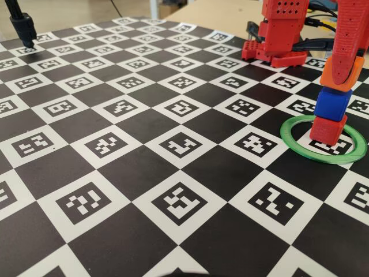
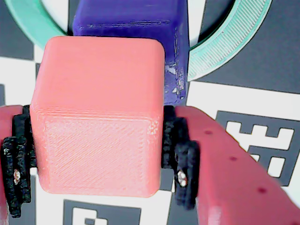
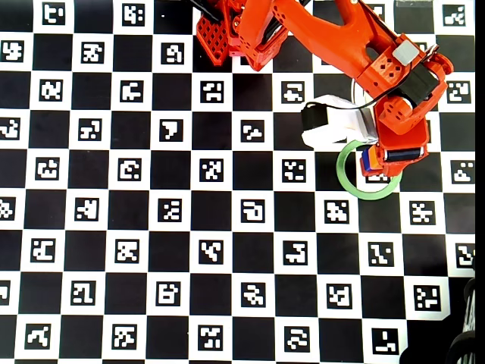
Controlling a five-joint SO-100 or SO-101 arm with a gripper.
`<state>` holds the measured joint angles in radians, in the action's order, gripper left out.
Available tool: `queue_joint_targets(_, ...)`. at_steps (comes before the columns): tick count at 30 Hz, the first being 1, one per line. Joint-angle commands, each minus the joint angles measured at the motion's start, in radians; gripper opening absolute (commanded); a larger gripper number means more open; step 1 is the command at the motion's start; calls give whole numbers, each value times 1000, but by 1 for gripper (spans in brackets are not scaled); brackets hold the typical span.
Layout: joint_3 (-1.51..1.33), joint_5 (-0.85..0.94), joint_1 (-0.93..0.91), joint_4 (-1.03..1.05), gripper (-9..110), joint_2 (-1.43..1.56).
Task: Grab the red cube then put it in the green circle then put the blue cube on top and finally the orange cube on top
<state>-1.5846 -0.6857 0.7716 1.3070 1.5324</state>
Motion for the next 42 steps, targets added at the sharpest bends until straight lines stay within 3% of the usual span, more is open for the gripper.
queue_joint_targets(1,6,8,9,-9,6,78)
queue_joint_targets(42,-14,37,41,-23,6,63)
